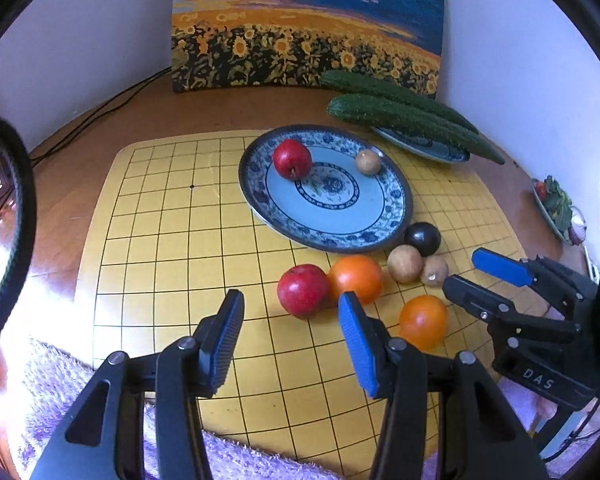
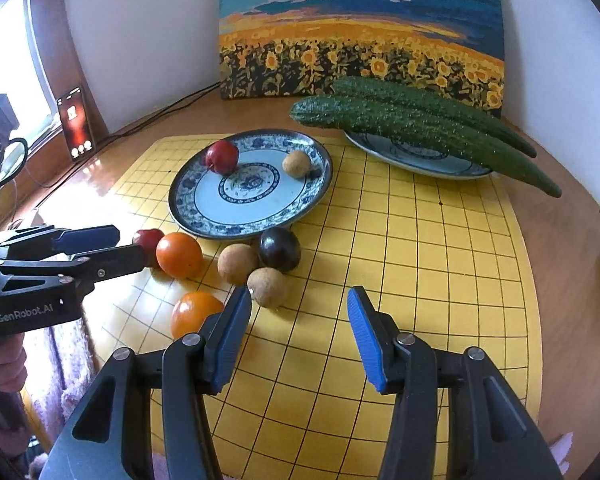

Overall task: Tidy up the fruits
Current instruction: 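Move both tools back toward the remaining fruits on the board, then grasp the second red apple with the left tool while the right tool grasps another brown fruit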

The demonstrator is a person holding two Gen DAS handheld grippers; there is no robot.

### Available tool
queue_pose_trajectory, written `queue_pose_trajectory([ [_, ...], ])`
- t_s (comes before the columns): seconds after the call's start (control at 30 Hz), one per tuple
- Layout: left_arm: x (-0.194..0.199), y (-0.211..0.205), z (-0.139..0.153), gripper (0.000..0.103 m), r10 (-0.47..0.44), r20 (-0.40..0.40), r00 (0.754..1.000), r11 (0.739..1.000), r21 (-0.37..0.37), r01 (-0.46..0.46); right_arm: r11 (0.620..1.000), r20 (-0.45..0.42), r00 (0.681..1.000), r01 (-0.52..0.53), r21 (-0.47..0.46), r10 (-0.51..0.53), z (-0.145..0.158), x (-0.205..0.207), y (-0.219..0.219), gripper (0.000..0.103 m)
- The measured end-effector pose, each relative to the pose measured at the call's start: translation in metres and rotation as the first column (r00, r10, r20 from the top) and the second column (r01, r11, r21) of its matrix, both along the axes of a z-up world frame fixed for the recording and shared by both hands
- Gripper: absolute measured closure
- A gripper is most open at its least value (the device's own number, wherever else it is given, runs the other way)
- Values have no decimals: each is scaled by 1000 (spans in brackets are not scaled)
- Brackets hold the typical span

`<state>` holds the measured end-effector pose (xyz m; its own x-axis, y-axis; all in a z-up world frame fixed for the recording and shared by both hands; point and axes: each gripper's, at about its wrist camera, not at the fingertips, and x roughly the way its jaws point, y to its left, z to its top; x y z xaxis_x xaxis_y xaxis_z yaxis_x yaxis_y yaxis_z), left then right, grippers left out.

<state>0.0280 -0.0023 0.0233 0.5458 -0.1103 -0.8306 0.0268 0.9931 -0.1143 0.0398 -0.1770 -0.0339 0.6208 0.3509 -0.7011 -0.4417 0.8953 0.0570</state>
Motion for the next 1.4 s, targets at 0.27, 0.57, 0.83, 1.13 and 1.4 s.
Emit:
queue_pose_trajectory([
  [0.27, 2, 0, -10, 51, 6, -12, 1000, 1000, 0, -6, 1000, -12, 1000, -4, -10, 4, -7, 0, 0, 52],
  [0.57, 3, 0, -14, 51, 11, 9, 1000, 1000, 16, -11, 999, -7, 1000, -11, -36, 11, -12, 2, 7, 52],
  [0.83, 0, -1, -15, 51, 10, 36, 999, 999, 30, -11, 999, 10, 1000, -2, -37, 2, -12, 3, 11, 52],
  [1.13, -3, 0, -15, 55, 1, 59, 998, 1000, 17, -2, 999, 17, 999, -36, -17, 36, -11, 5, 13, 63],
  [1.4, -4, -3, -14, 72, -31, 65, 997, 999, -13, 32, 998, 16, 998, -62, -9, 62, -11, 3, 16, 75],
])
